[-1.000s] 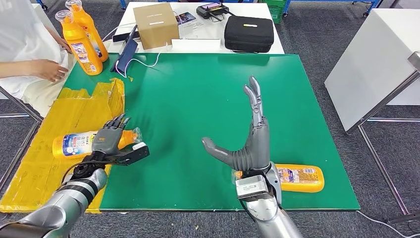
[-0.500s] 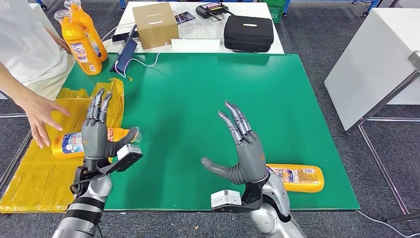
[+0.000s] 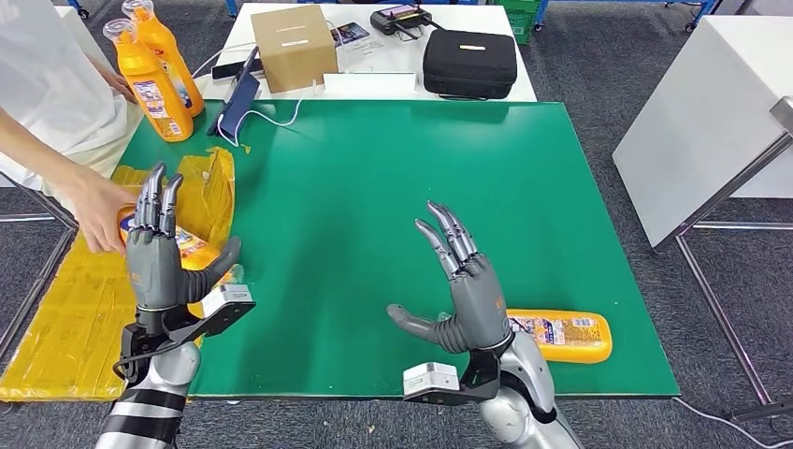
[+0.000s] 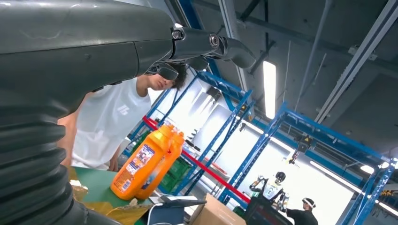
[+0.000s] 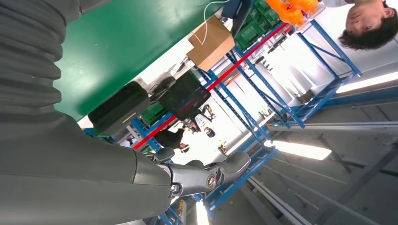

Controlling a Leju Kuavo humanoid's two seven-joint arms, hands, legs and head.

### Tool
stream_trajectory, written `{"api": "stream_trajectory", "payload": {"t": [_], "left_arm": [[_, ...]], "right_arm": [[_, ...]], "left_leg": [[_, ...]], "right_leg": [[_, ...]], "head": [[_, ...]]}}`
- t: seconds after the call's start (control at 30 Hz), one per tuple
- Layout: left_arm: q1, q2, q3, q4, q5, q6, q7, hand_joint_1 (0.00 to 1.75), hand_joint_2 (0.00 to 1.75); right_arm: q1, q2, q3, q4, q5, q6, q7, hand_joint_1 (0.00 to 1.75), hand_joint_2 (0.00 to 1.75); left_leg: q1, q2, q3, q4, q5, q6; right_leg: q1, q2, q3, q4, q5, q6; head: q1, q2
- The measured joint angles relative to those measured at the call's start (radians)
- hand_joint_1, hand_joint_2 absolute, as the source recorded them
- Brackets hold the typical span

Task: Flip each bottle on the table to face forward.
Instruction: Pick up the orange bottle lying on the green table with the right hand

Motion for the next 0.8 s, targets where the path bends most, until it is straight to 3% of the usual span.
{"api": "stream_trajectory", "payload": {"t": [0.13,0.27,0.5,0.63,0.8], "left_arm": [[0.023,0.000,-0.012,-0.024,0.034,-0.039,0.002,0.00,1.75],[0.094,-0.002,-0.059,-0.084,0.142,-0.164,0.007,0.00,1.75],[0.176,-0.022,-0.119,-0.124,0.312,-0.360,0.014,0.00,1.75],[0.179,-0.052,-0.134,-0.099,0.348,-0.391,0.005,0.00,1.75],[0.178,-0.071,-0.156,-0.088,0.357,-0.409,0.004,0.00,1.75]], "right_arm": [[0.008,-0.012,-0.002,0.002,0.054,0.037,0.037,0.00,1.75],[0.045,-0.050,-0.021,0.004,0.111,0.098,0.073,0.00,1.75],[0.146,-0.183,-0.074,0.006,0.198,0.227,0.190,0.00,1.75],[0.213,-0.272,-0.168,0.022,0.205,0.243,0.207,0.00,1.75],[0.246,-0.307,-0.233,0.039,0.249,0.259,0.223,0.00,1.75]], "left_leg": [[0.000,0.000,0.000,0.000,0.000,0.000],[0.000,-0.001,0.000,0.000,-0.001,0.000],[-0.001,-0.005,0.000,0.000,-0.003,0.002],[-0.003,-0.008,-0.001,0.000,-0.003,0.003],[-0.003,-0.006,0.000,0.000,-0.004,0.003]], "right_leg": [[0.000,0.000,0.000,0.000,0.000,0.000],[0.000,0.000,0.000,0.000,-0.001,0.000],[-0.002,-0.002,0.000,-0.001,-0.003,0.003],[-0.003,-0.005,0.001,-0.001,-0.002,0.004],[-0.003,-0.004,0.001,-0.001,-0.002,0.004]], "head": [[0.000,0.000],[0.000,0.000],[-0.001,0.000],[0.000,0.000],[-0.001,0.000]]}}
